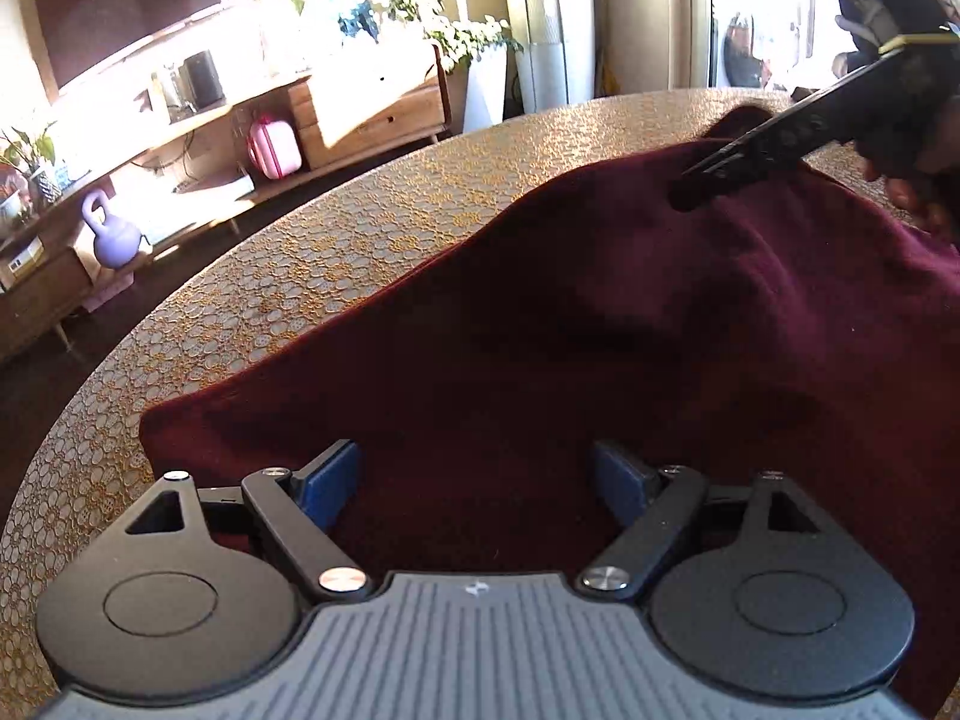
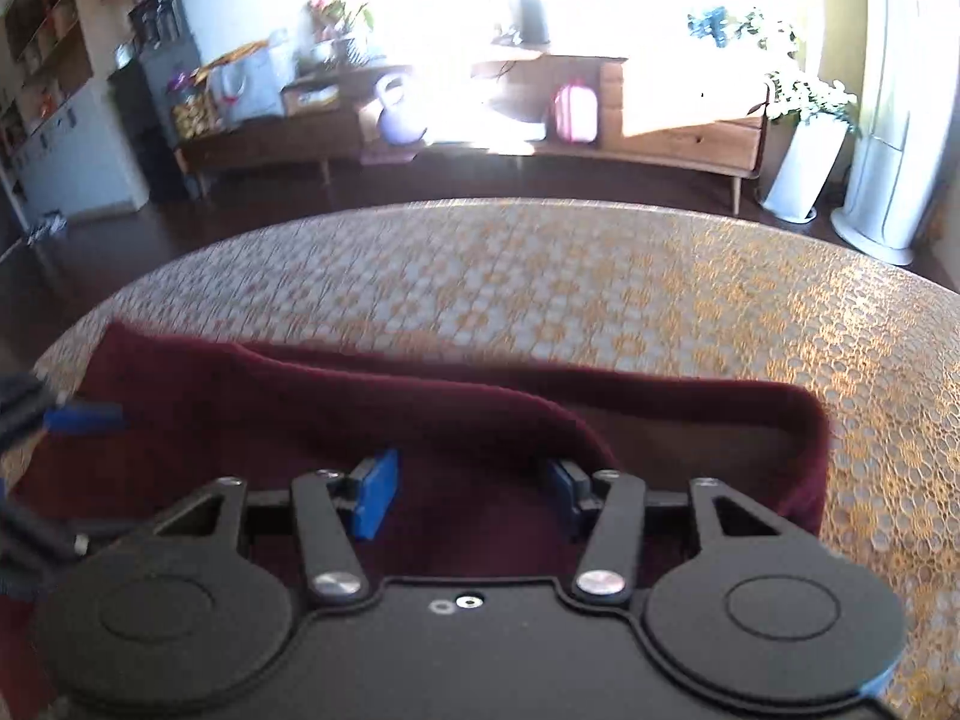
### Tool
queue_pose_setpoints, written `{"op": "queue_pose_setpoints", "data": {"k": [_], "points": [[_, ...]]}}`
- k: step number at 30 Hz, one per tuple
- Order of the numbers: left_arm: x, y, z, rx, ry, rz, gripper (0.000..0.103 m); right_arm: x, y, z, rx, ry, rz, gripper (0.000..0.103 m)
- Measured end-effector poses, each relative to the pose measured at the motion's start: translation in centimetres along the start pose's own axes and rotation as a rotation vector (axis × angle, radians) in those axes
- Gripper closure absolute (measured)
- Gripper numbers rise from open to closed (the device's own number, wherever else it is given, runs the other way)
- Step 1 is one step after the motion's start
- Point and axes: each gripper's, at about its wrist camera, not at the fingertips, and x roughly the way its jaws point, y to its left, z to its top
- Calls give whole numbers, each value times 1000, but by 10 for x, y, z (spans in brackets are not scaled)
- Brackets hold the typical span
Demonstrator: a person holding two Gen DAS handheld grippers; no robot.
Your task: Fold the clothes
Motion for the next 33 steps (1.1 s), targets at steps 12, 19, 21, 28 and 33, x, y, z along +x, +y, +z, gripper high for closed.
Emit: {"op": "queue_pose_setpoints", "data": {"k": [12,19,21,28,33], "points": [[-49,-23,-23,53,-68,16,11,-71,22,-53,-226,-50,31,0],[-84,-26,-62,-48,-124,32,11,-126,42,-149,-362,-90,-58,0],[-91,-23,-73,-103,-125,6,10,-137,34,-170,-306,-104,-71,0],[-91,-10,-85,-200,-153,-25,10,-152,-4,-199,-20,-186,57,0],[-131,-28,-72,-170,-216,-41,10,-174,3,-178,23,-240,59,0]]}}
